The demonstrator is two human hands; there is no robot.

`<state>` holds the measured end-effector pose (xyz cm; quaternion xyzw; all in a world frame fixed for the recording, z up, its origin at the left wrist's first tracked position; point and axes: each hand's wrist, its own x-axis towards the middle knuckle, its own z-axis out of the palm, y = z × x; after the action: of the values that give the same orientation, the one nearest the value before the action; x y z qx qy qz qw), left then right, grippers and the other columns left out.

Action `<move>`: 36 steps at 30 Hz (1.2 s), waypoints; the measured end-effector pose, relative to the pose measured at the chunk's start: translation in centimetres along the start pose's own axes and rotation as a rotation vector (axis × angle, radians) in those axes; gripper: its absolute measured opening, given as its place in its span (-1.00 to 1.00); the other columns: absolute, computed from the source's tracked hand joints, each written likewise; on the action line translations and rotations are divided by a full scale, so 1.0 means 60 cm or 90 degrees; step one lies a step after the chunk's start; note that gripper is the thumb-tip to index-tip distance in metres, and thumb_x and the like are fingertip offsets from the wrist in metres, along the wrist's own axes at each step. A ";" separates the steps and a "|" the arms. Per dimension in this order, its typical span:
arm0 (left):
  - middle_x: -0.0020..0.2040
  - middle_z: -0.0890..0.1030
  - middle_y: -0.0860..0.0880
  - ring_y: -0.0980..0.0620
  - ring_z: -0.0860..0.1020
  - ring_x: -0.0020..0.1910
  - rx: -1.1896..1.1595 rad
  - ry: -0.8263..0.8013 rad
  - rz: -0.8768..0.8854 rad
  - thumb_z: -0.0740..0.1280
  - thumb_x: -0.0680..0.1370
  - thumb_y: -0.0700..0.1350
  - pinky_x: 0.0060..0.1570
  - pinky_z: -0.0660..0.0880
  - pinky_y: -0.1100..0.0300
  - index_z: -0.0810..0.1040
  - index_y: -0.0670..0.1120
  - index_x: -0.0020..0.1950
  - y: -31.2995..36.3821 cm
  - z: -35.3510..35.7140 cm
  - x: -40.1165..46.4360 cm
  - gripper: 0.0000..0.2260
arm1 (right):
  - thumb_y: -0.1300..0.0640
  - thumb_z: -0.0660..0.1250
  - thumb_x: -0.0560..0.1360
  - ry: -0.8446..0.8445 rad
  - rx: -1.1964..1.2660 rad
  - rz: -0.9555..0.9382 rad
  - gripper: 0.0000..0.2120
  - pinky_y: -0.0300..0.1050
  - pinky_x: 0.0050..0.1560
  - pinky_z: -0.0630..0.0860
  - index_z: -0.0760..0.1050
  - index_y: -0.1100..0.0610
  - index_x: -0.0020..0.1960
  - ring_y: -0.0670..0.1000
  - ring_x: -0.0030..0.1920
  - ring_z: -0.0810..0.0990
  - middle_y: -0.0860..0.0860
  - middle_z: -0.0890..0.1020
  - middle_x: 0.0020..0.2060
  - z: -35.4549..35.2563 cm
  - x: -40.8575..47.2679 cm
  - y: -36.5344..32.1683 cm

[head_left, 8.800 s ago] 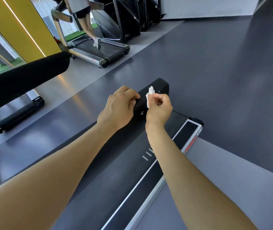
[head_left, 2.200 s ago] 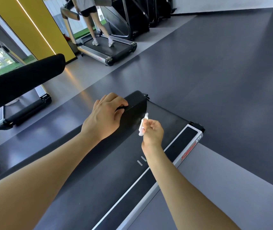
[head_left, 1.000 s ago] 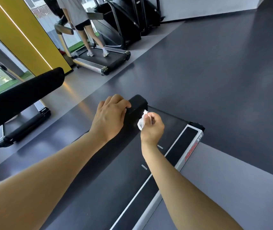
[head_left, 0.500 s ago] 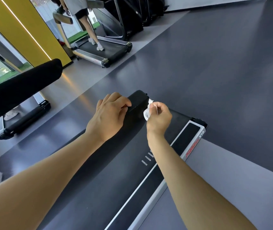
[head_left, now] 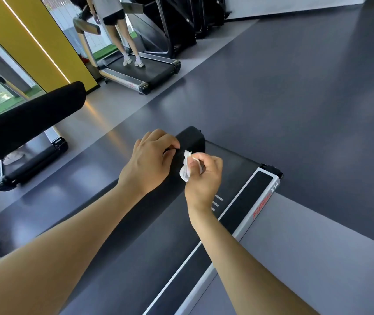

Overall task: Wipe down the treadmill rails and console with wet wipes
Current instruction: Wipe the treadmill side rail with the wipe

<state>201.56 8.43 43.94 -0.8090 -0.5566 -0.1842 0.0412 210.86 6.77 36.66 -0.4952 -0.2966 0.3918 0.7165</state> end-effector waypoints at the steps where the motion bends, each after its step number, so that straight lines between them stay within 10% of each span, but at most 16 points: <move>1: -0.03 0.50 0.05 0.02 0.46 0.01 -0.006 0.002 -0.005 0.26 0.56 -0.27 0.12 0.23 0.23 0.58 -0.04 0.03 0.001 0.000 0.000 -0.82 | 0.45 0.24 0.50 -0.022 -0.006 -0.025 -0.84 -0.43 -0.28 0.41 0.51 0.29 -0.20 -0.24 -0.35 0.52 0.03 0.38 -0.13 0.006 0.001 -0.006; 29: -0.08 0.47 0.09 0.08 0.42 -0.05 -0.048 0.016 -0.033 0.27 0.55 -0.24 0.10 0.31 0.19 0.58 -0.05 -0.03 0.001 -0.003 0.002 -0.86 | 0.39 0.25 0.48 -0.137 -0.170 -0.125 -0.86 -0.46 -0.18 0.33 0.52 0.23 -0.20 -0.24 -0.24 0.47 0.03 0.46 -0.13 0.005 0.018 -0.021; 36: -0.09 0.44 0.11 0.07 0.44 -0.05 -0.031 0.019 -0.027 0.28 0.54 -0.25 0.13 0.33 0.18 0.58 -0.05 -0.01 0.001 -0.001 0.001 -0.86 | 0.28 0.25 0.54 -0.006 -0.042 -0.015 -0.87 -0.32 -0.16 0.44 0.44 0.13 -0.16 -0.10 -0.21 0.50 0.19 0.54 -0.11 0.025 0.084 -0.008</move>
<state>201.63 8.46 44.04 -0.7951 -0.5682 -0.2107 0.0259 212.39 11.67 37.79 -0.5132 -0.3189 0.3757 0.7027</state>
